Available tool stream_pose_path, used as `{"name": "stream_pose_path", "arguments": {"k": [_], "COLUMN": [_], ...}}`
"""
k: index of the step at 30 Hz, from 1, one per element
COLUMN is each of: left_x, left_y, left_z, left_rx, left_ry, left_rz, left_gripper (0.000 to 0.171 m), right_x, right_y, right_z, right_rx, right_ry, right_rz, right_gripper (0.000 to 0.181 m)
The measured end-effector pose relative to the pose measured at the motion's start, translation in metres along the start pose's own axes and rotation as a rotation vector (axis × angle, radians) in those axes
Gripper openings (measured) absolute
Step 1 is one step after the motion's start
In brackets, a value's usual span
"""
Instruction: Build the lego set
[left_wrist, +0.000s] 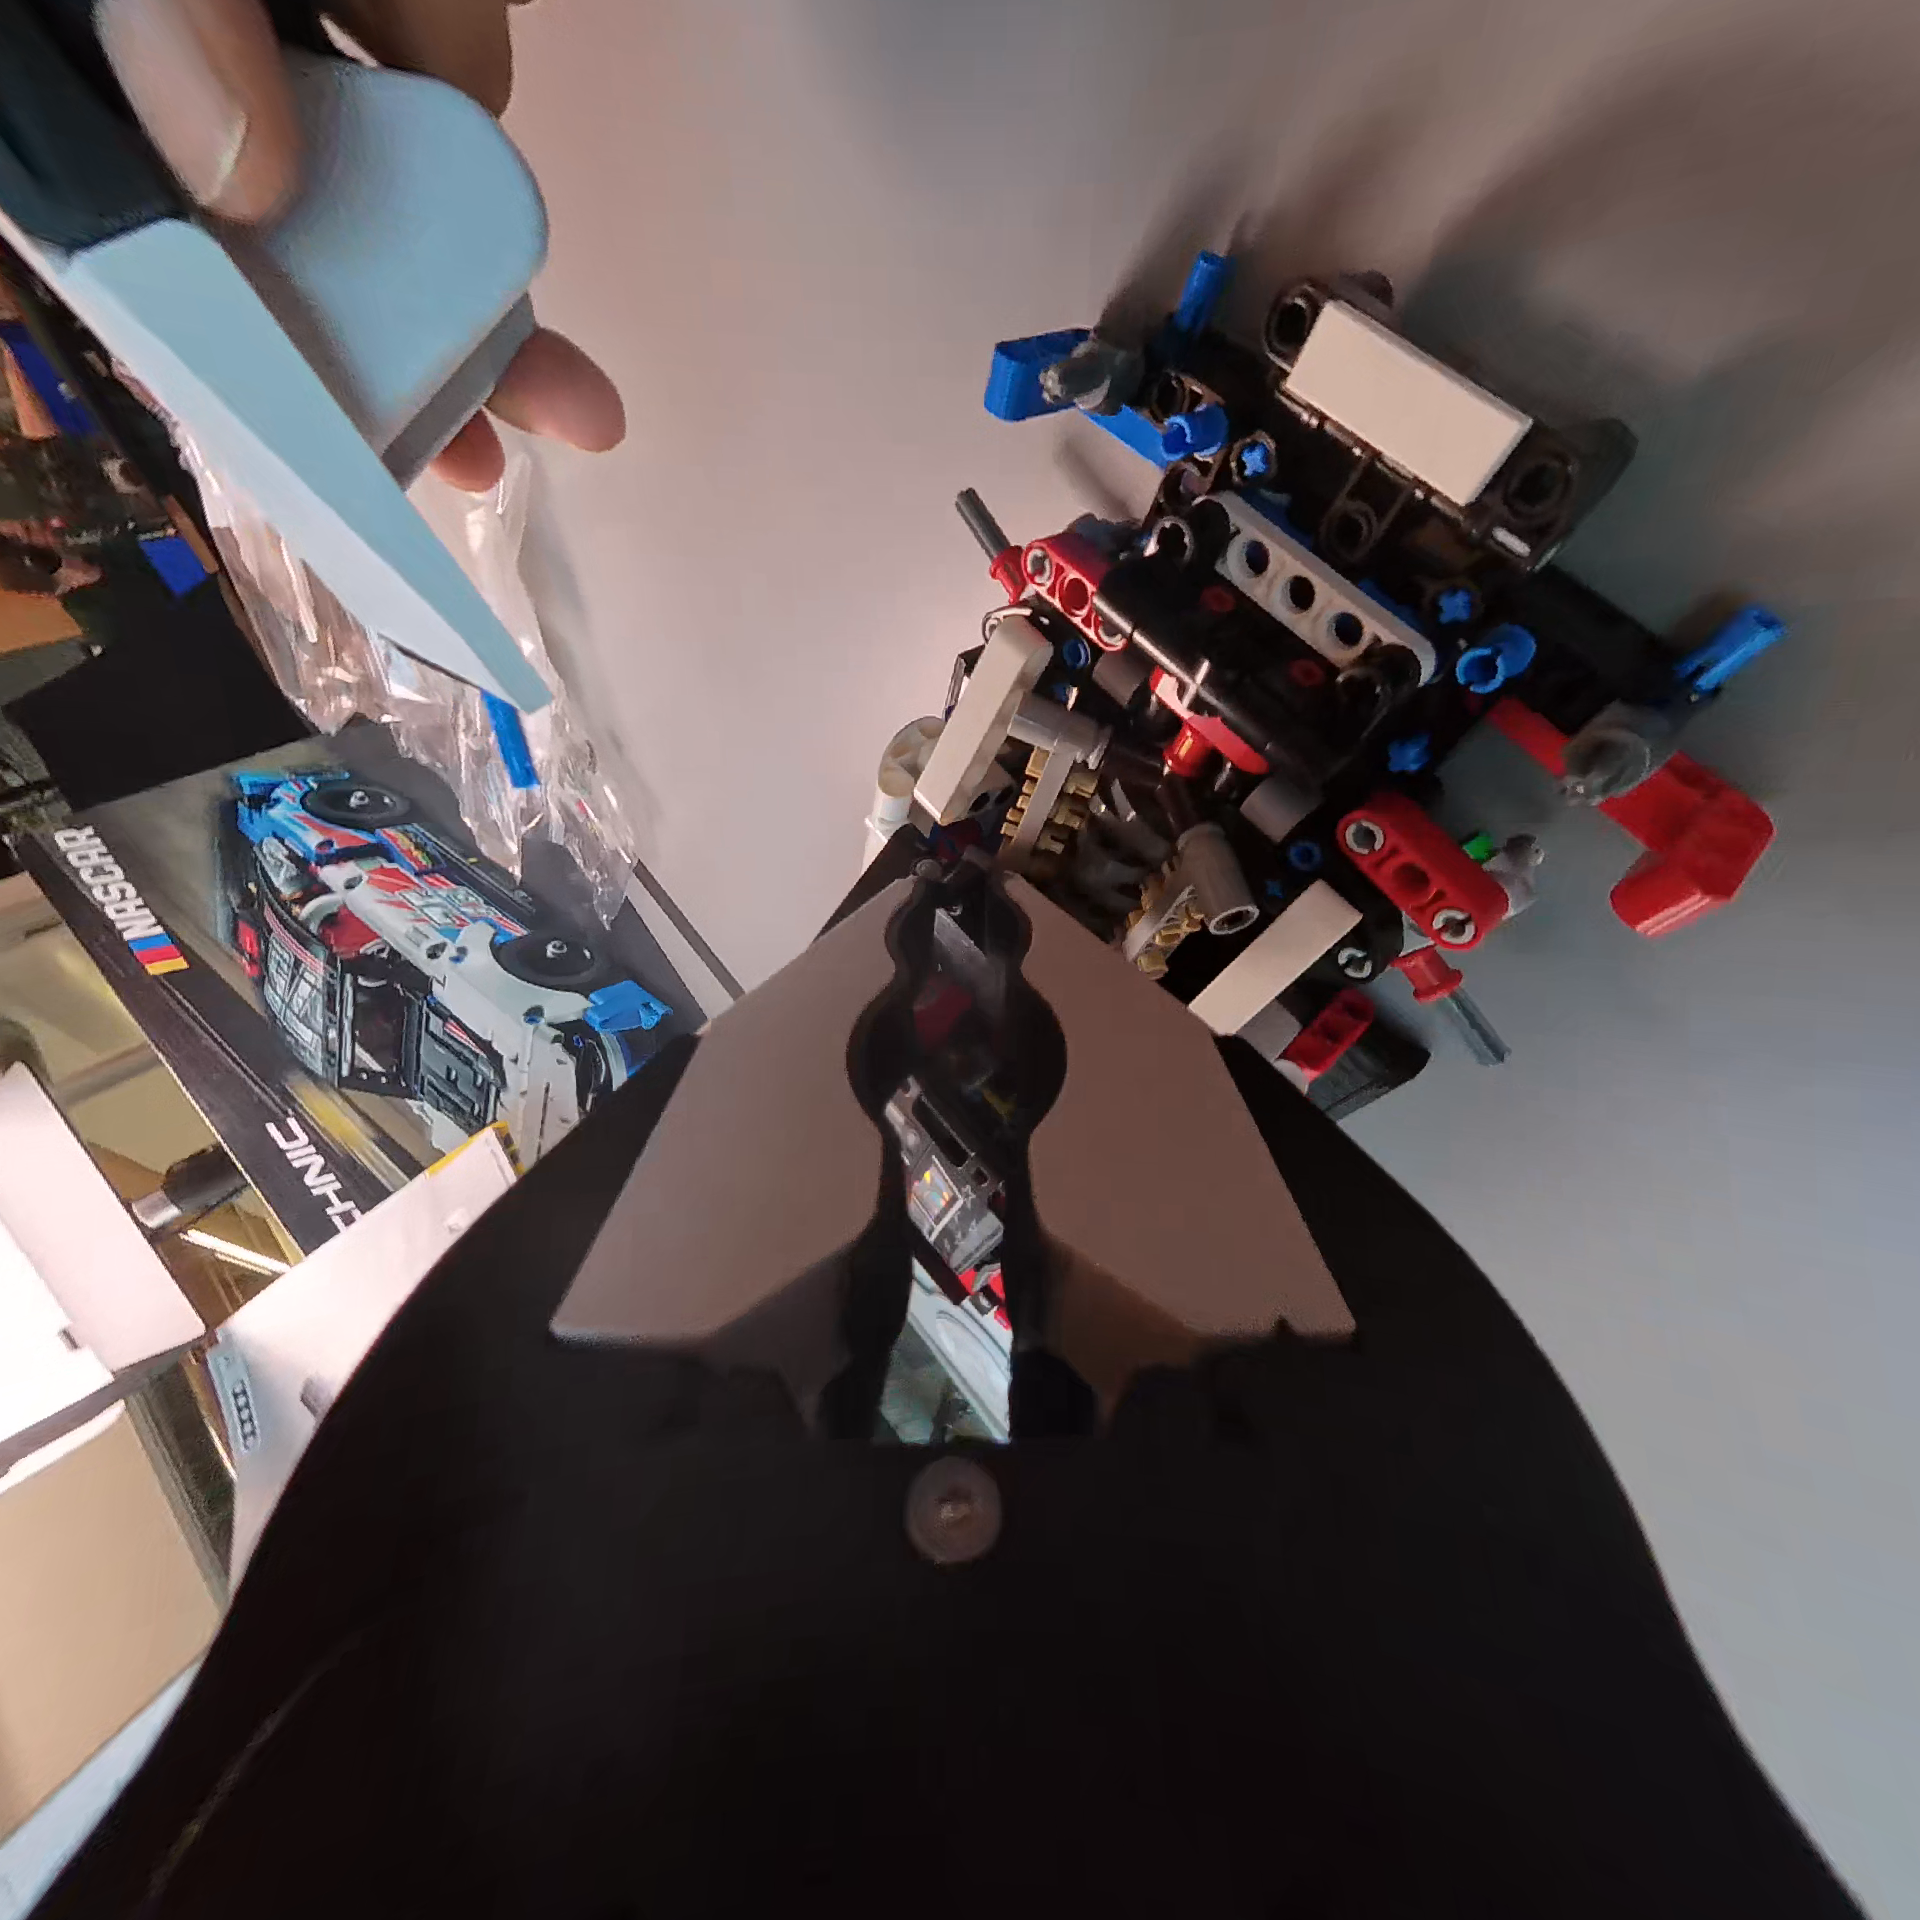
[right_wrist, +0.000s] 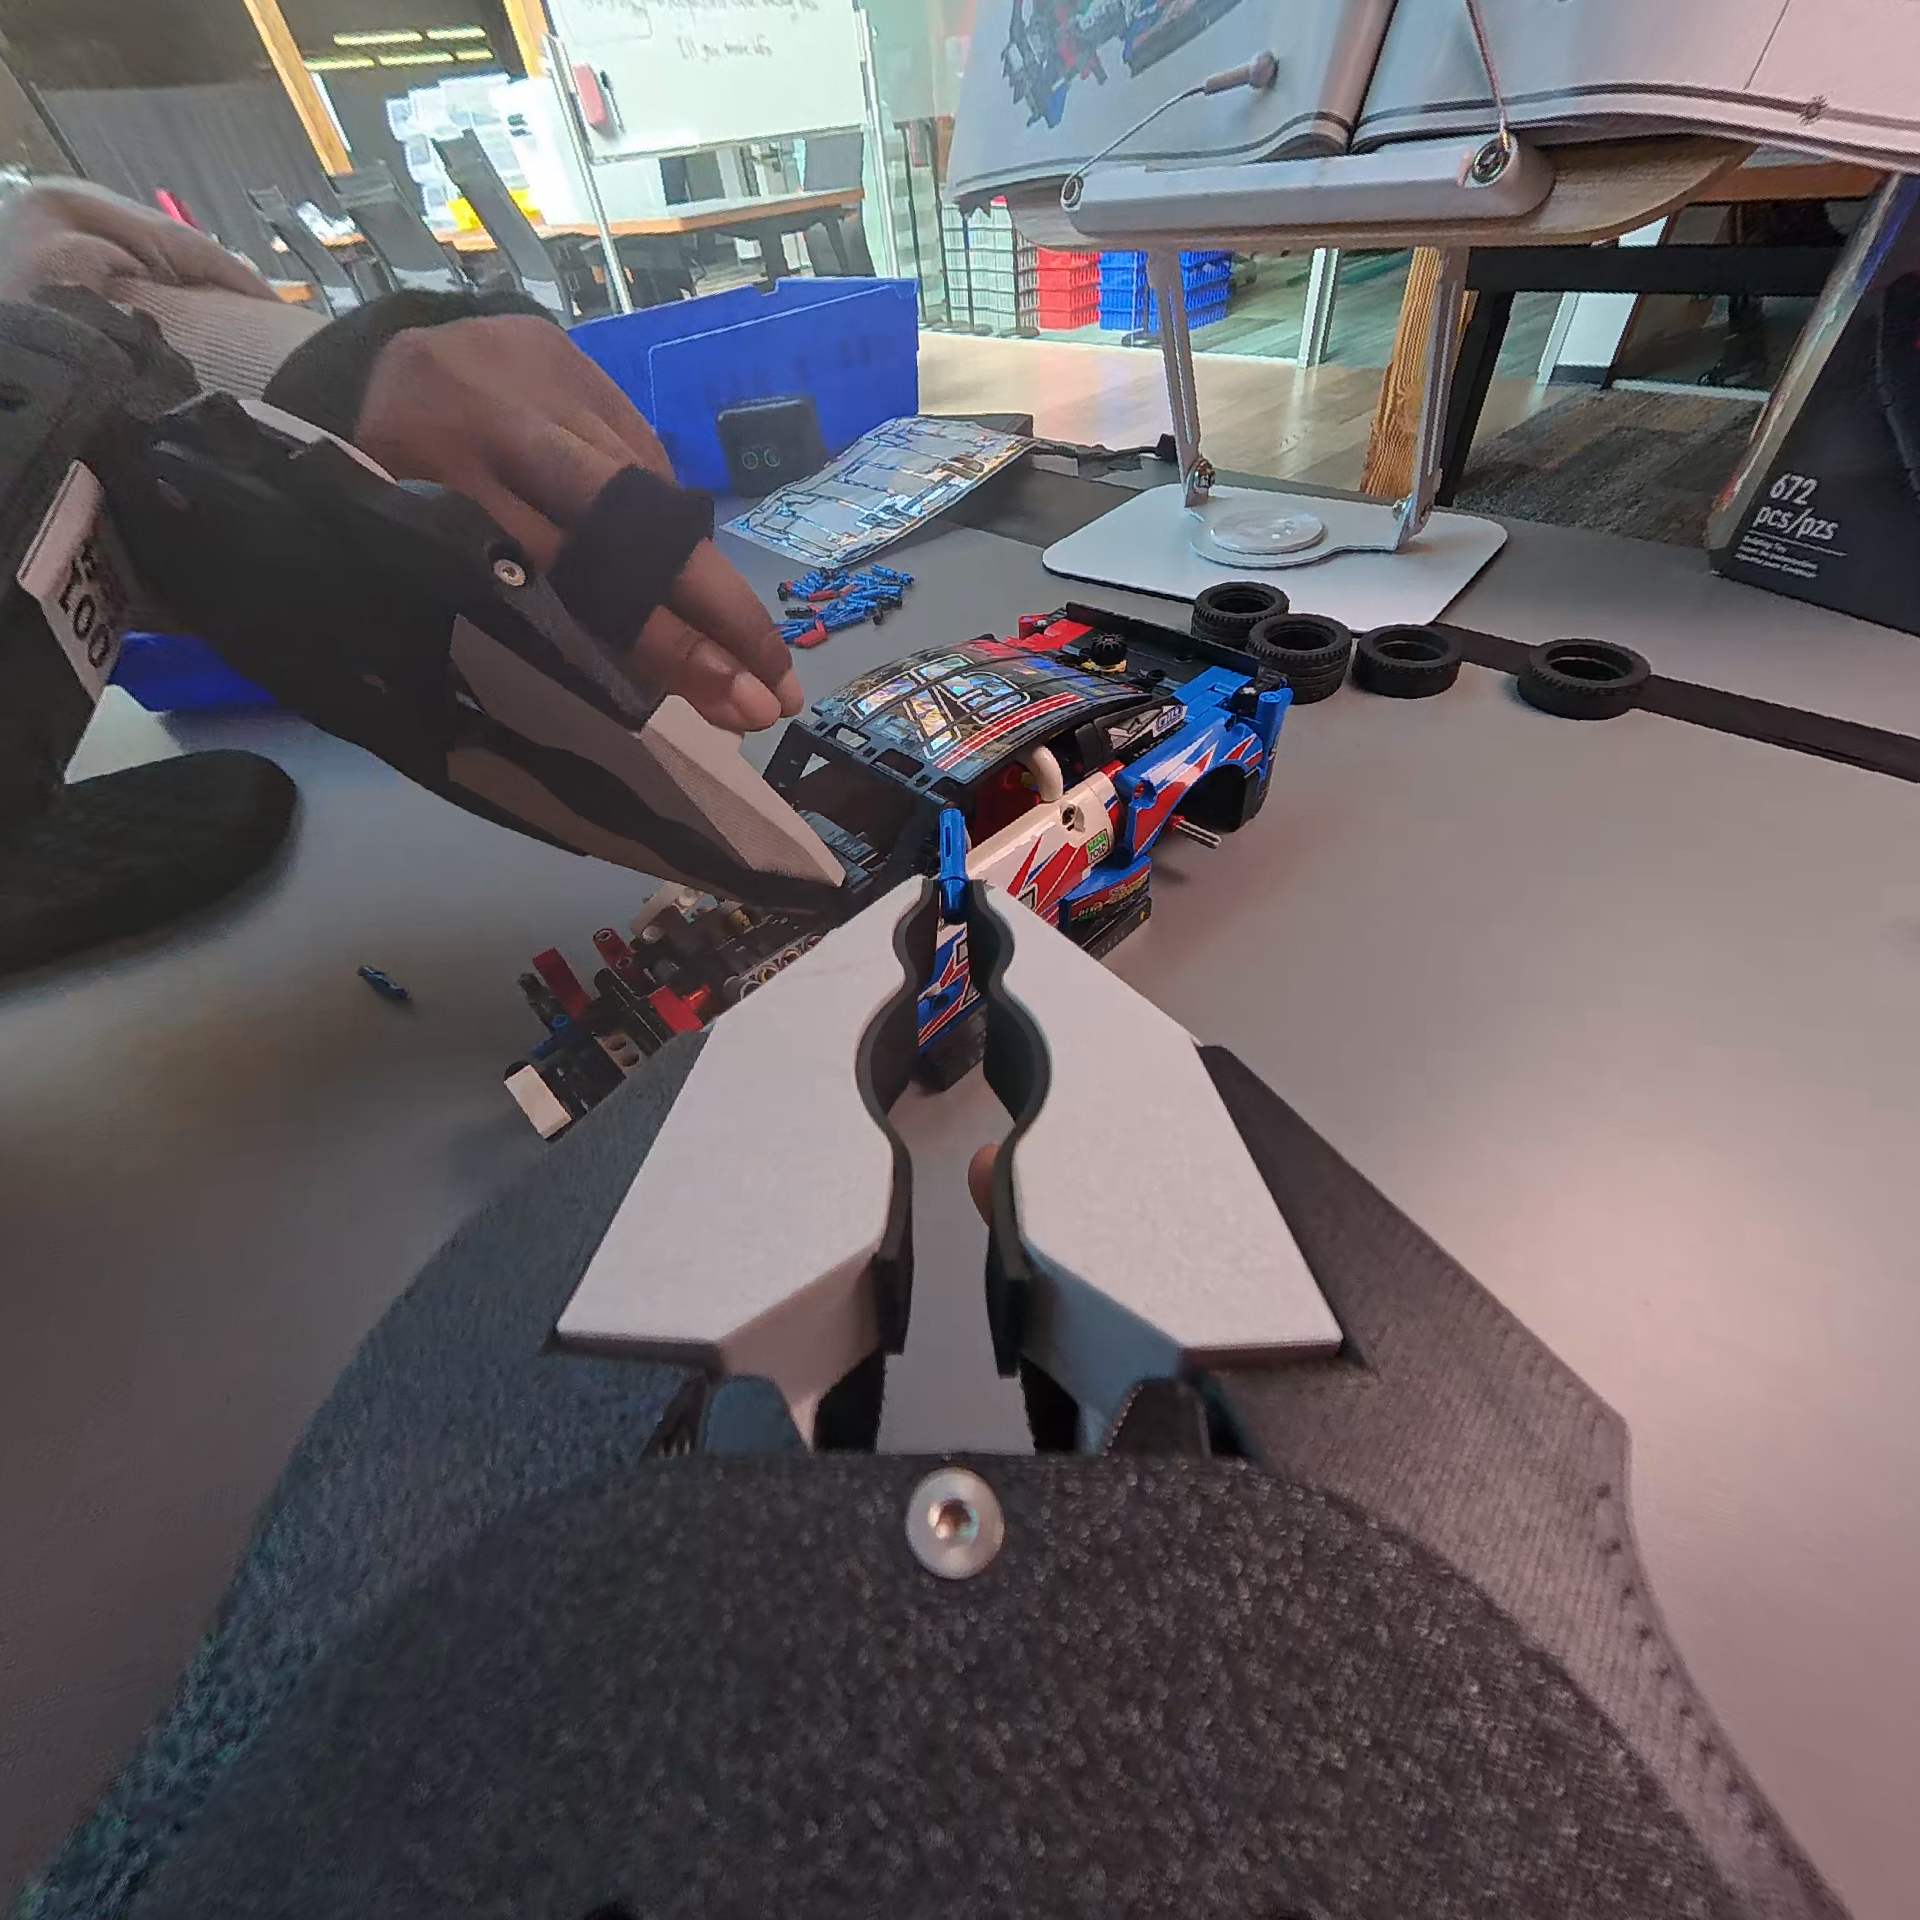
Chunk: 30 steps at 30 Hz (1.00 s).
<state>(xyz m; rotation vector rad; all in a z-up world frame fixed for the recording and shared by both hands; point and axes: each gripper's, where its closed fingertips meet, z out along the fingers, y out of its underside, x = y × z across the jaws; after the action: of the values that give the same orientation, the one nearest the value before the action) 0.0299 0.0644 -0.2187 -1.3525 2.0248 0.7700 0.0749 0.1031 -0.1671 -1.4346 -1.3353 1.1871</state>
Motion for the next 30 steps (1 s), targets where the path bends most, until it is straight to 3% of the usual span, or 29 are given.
{"name": "stream_pose_path", "arguments": {"k": [8,13,17,21,26,30], "left_x": [0.001,0.0,-0.009,-0.018,-0.017,-0.005], "left_y": [0.0,0.0,0.003,0.002,0.01,-0.001], "left_z": [-0.001,-0.001,-0.003,-0.01,-0.014,-0.017], "left_rx": [0.006,0.0,0.03,0.08,0.026,0.071], "left_ry": [0.132,0.188,0.138,0.03,-0.028,-0.06], "left_rz": [0.202,0.199,-0.072,-0.323,-0.882,-1.341], "left_gripper": [0.007,0.007,0.019,0.004,0.007,0.007], "right_x": [-0.001,-0.001,0.0,0.0,-0.001,0.002], "right_y": [0.007,0.01,0.011,0.011,0.011,0.009], "right_z": [0.003,0.004,0.004,0.004,0.004,0.003], "right_rx": [-0.035,-0.047,-0.051,-0.052,-0.057,-0.056], "right_ry": [0.004,0.005,0.01,0.006,0.011,0.034], "right_rz": [-0.03,-0.032,-0.035,-0.034,-0.052,-0.053], "right_gripper": [0.002,0.002,0.002,0.002,0.002,0.002]}}
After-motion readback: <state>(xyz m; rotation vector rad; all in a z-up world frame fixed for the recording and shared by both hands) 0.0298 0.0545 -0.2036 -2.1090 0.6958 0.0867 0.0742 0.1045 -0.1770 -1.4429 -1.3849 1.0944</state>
